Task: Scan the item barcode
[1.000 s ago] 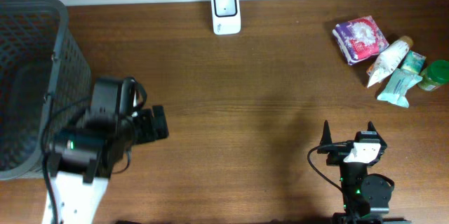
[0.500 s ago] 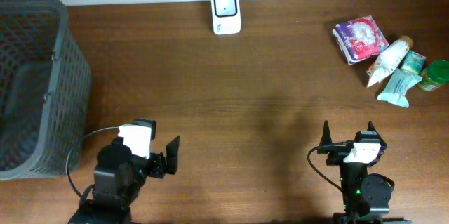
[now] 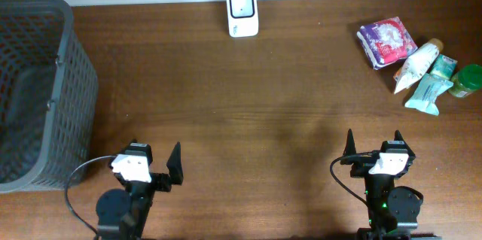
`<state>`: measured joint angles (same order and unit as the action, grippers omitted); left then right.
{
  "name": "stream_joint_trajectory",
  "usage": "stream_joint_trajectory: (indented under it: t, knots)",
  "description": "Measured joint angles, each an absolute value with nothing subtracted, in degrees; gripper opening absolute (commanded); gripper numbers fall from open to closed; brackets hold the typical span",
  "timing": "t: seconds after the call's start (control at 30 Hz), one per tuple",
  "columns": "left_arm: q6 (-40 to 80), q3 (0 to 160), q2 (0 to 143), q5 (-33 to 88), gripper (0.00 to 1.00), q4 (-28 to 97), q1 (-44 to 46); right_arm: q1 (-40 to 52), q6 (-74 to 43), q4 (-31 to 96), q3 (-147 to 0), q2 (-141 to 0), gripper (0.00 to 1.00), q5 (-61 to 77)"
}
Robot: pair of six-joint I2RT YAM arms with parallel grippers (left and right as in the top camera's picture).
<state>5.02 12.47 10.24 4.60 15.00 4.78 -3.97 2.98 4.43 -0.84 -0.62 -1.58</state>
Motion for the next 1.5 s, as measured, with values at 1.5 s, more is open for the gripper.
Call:
stream_joint_trajectory:
  t: [1.5]
  knots:
    - [1.0, 0.8, 0.9, -3.4, 0.99, 4.6, 2.3, -4.0, 3.0, 4.4, -0.8, -0.6, 0.99, -1.6]
